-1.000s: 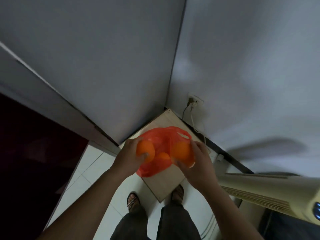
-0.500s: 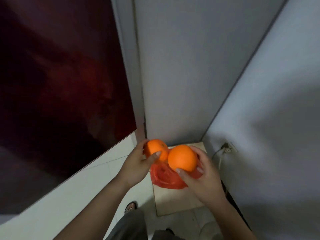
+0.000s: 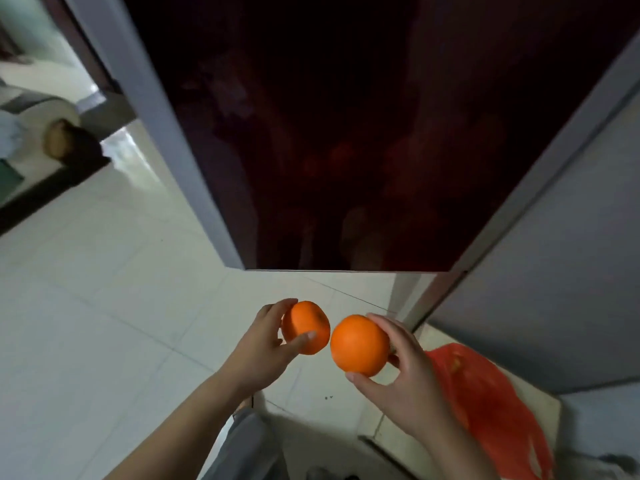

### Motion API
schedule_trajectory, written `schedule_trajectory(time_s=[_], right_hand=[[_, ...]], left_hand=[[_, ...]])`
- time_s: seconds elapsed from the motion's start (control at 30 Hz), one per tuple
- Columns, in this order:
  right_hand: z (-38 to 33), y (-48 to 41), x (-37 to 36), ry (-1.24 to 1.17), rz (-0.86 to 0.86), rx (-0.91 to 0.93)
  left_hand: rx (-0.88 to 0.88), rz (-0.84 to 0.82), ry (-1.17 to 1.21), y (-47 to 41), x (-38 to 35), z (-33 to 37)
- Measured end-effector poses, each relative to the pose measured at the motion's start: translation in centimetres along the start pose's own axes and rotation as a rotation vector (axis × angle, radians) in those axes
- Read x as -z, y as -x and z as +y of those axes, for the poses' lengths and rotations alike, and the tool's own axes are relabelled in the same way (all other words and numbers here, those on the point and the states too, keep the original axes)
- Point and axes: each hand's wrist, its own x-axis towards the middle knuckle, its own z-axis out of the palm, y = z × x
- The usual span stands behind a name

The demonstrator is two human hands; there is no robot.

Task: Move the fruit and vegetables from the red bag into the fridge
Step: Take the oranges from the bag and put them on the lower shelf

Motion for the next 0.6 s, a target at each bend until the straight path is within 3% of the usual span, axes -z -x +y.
schedule_trajectory(time_s=[0.33,0.47,0.6], right_hand=[[-7.1,-7.6,-13.5,0.071,-0.344,0.086],[-12.5,-12.6,-21.7,0.083,-0.374,0.152],[-18.3,-18.5,-29.9,0.063,-0.38,0.106]], left_hand=[[0.205,0.25,0.176,0.4,11.4,-12.5],[0.165,0.308,0.221,-3.0,19.5,-18.2],[0.142,0.306,0.208,-7.1,29.1,-23.0]])
